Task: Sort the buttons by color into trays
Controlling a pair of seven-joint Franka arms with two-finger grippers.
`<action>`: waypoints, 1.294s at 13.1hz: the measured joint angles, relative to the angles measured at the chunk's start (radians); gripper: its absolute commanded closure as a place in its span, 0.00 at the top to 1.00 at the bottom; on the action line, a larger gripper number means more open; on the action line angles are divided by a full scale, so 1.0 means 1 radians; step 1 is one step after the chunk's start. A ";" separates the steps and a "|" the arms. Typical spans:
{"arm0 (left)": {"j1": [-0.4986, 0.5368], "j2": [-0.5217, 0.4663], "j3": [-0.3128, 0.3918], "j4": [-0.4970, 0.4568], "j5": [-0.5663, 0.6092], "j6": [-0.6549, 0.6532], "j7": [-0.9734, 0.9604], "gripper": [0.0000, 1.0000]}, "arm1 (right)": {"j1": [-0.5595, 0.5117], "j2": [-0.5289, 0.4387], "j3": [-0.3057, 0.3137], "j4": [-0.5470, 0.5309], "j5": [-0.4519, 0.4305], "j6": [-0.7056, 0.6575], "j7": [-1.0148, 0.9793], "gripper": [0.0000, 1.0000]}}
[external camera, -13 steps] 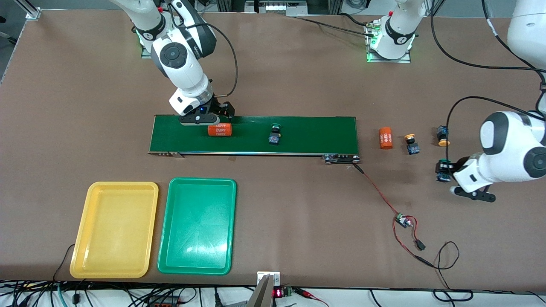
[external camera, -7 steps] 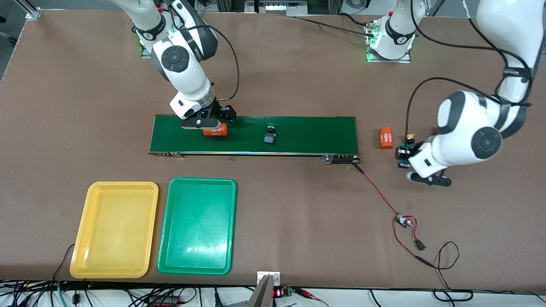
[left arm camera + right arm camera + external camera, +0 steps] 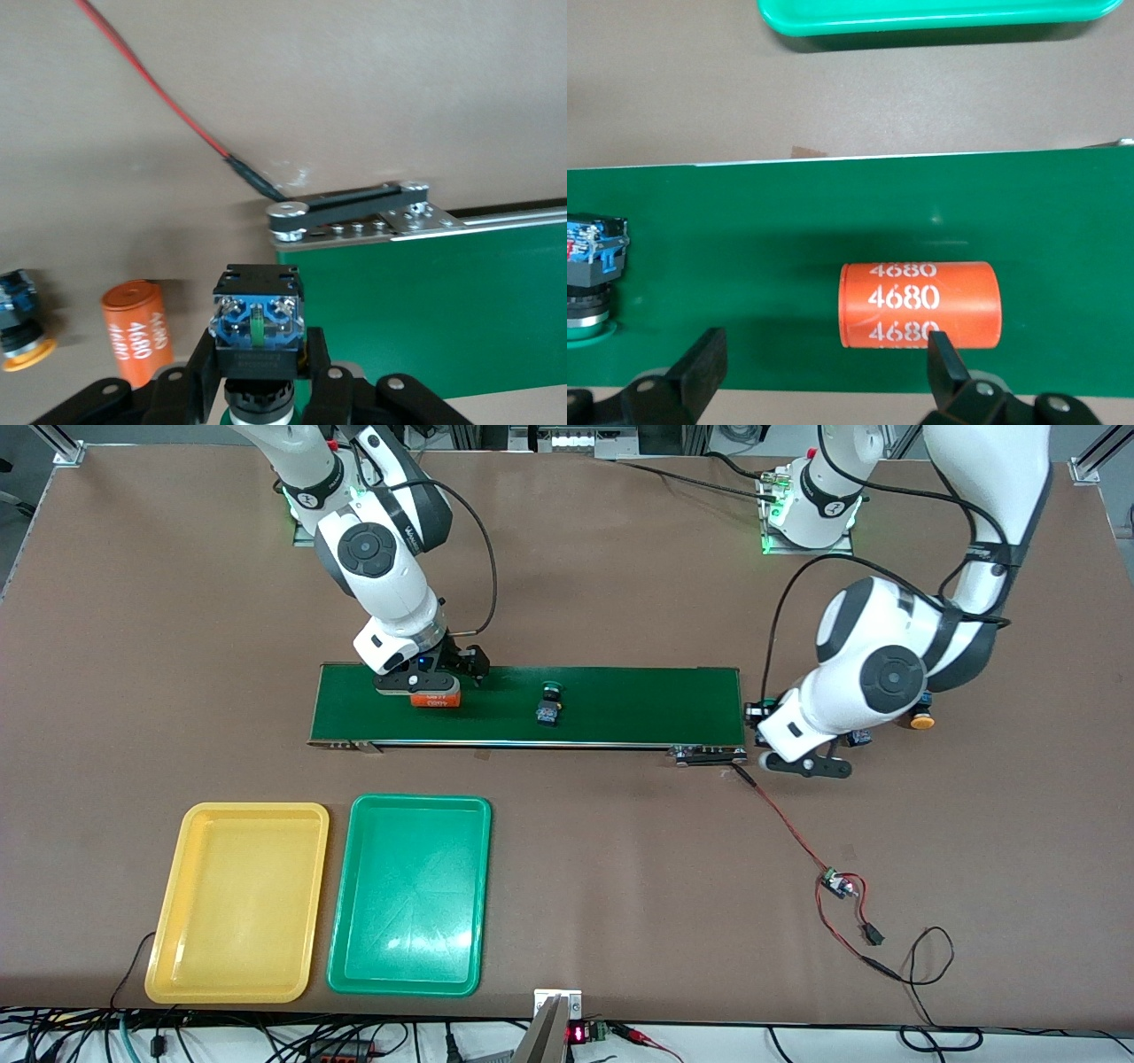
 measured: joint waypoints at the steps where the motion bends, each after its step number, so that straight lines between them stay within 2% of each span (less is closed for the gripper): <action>1: -0.015 0.000 0.000 -0.019 0.000 0.024 -0.006 0.00 | -0.001 0.001 -0.001 0.000 -0.009 0.000 0.000 1.00; 5: -0.108 0.000 0.000 -0.100 -0.001 0.151 -0.131 0.00 | -0.001 0.001 -0.001 0.001 -0.014 0.000 0.000 1.00; 9: -0.176 -0.001 -0.001 -0.125 -0.001 0.181 -0.233 0.00 | 0.000 0.001 -0.001 0.001 -0.015 0.000 0.000 1.00; 14: -0.190 -0.001 0.000 -0.191 -0.001 0.261 -0.251 0.00 | 0.001 0.005 -0.001 0.011 -0.015 0.000 0.000 1.00; 17: -0.190 -0.002 0.001 -0.195 -0.001 0.270 -0.251 0.00 | 0.014 0.041 -0.005 0.063 -0.015 0.000 0.000 1.00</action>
